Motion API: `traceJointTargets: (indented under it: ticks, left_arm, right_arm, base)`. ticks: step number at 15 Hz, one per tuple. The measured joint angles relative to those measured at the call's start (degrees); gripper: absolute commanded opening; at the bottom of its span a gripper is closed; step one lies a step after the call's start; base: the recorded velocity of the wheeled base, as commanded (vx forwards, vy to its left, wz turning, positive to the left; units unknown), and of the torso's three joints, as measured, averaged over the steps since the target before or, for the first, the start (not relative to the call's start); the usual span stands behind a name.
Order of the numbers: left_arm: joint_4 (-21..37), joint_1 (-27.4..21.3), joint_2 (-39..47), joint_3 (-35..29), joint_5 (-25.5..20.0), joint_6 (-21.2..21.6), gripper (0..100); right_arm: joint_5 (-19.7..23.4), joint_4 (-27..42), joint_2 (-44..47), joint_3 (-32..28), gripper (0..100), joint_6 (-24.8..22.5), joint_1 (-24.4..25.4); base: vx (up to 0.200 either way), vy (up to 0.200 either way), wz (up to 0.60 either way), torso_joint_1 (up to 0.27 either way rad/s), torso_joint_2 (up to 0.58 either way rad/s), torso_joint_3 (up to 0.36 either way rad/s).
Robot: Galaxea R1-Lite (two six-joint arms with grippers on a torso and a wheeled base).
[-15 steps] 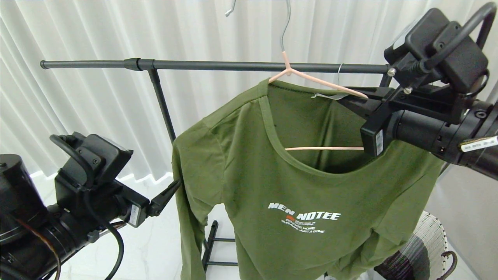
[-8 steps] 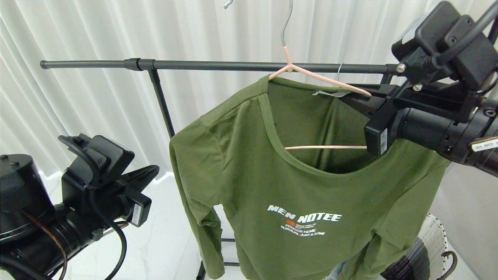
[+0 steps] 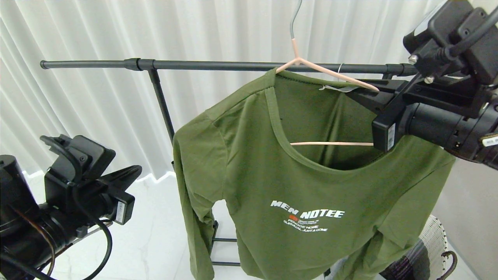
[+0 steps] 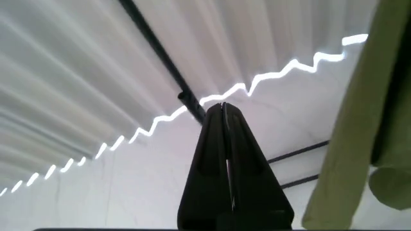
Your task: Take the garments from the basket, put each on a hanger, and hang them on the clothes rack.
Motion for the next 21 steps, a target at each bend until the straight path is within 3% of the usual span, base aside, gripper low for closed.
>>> traceJointTargets:
  ticks: [1, 6, 10, 11, 17, 21]
  left_arm:
    - [0.1, 0.1, -0.6, 0.2, -1.4, 1.0, 100]
    - [0.1, -1.7, -2.6, 0.5, -10.8, 1.8, 100]
    - [0.0, -2.7, -2.1, 0.1, -11.2, 0.7, 100]
    - [0.0, -2.6, -1.8, 0.0, -11.2, -0.2, 0]
    - [0.0, -2.0, -0.9, -0.4, -11.0, -1.3, 0]
    - [0.0, 4.9, -0.9, 0.0, -11.0, -0.7, 0]
  right_arm:
    - [0.0, 0.0, 0.0, 0.0, 0, 0.0, 0.0]
    - [0.4, 0.0, 0.1, -0.4, 0, 0.0, 0.8]
    - [0.5, 0.0, 0.1, -0.4, 0, -0.1, 4.2]
    - [0.5, 0.0, 0.1, -0.3, 0, -0.1, 5.0]
    - [0.0, 0.0, 0.0, -0.1, 0, -0.2, 5.7]
    - [-1.5, 0.1, -0.1, -0.2, 0, -0.2, 0.5]
  base:
    - [0.000, 0.000, 0.00, 0.000, 0.00, 0.000]
    - [0.000, 0.000, 0.00, 0.000, 0.00, 0.000]
    - [0.000, 0.000, 0.00, 0.000, 0.00, 0.000]
    - [0.000, 0.000, 0.00, 0.000, 0.00, 0.000]
    - [0.000, 0.000, 0.00, 0.000, 0.00, 0.000]
    - [0.000, 0.000, 0.00, 0.000, 0.00, 0.000]
